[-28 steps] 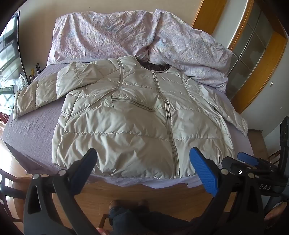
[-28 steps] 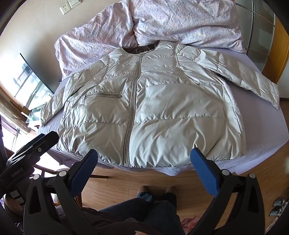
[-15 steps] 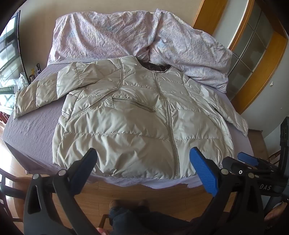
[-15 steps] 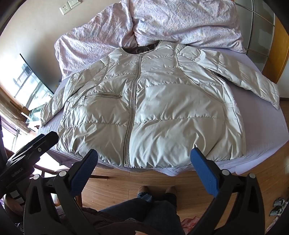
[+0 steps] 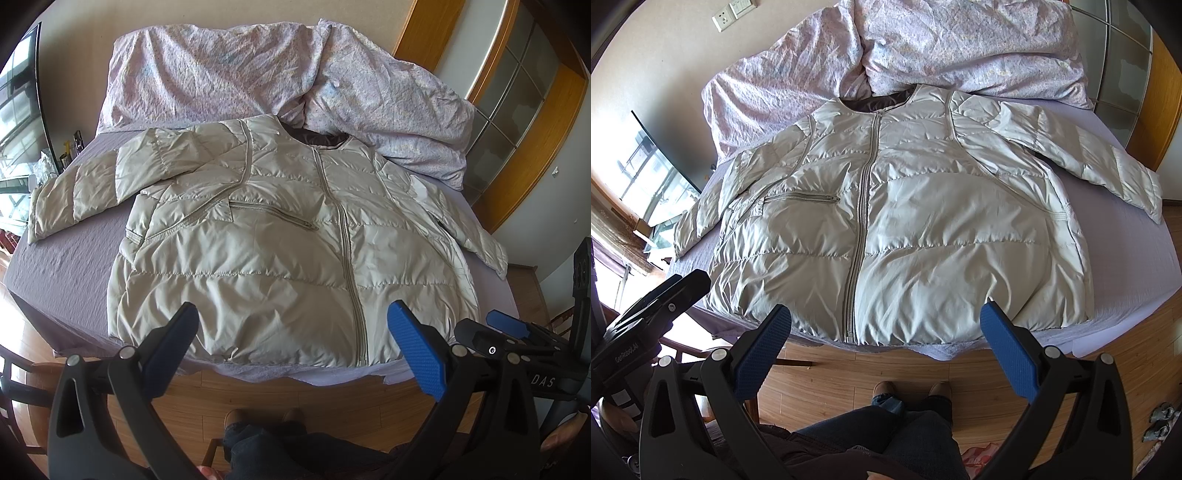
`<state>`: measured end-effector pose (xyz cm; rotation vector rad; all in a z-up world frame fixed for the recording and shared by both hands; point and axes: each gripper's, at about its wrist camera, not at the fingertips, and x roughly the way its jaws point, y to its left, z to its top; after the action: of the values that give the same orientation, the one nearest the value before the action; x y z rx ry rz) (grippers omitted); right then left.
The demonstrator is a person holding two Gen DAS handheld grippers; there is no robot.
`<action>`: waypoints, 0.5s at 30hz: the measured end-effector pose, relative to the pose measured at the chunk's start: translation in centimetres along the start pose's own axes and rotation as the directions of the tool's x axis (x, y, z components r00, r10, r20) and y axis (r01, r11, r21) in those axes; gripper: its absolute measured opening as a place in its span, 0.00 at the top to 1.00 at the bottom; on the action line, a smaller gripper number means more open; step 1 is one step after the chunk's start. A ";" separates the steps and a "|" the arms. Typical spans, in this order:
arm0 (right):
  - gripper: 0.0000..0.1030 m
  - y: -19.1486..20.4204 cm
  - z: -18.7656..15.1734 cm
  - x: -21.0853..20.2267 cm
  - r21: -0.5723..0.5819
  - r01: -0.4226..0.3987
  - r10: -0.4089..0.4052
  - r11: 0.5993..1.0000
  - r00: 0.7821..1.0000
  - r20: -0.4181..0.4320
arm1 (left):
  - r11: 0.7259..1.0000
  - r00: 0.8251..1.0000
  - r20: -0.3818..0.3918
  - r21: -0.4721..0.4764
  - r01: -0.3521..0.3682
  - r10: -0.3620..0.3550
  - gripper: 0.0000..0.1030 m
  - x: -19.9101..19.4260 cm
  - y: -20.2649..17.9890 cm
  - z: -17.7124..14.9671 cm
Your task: Fold large clothes
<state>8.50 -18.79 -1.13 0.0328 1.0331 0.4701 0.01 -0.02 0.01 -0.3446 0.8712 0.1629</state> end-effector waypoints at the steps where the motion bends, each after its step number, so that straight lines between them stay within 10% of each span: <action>1: 0.01 0.0 0.0 0.0 0.001 0.000 0.000 1.000 1.000 0.001 | 1.000 1.000 0.001 0.002 0.000 0.000 0.02 0.0 0.0 0.0; 15: 0.01 -0.1 0.1 0.1 0.002 -0.001 0.001 1.000 1.000 0.001 | 1.000 1.000 0.001 0.004 -0.001 0.001 0.02 0.0 -0.1 0.0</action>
<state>8.70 -18.83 -1.19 0.0352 1.0325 0.4695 0.04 -0.06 0.04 -0.3400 0.8704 0.1627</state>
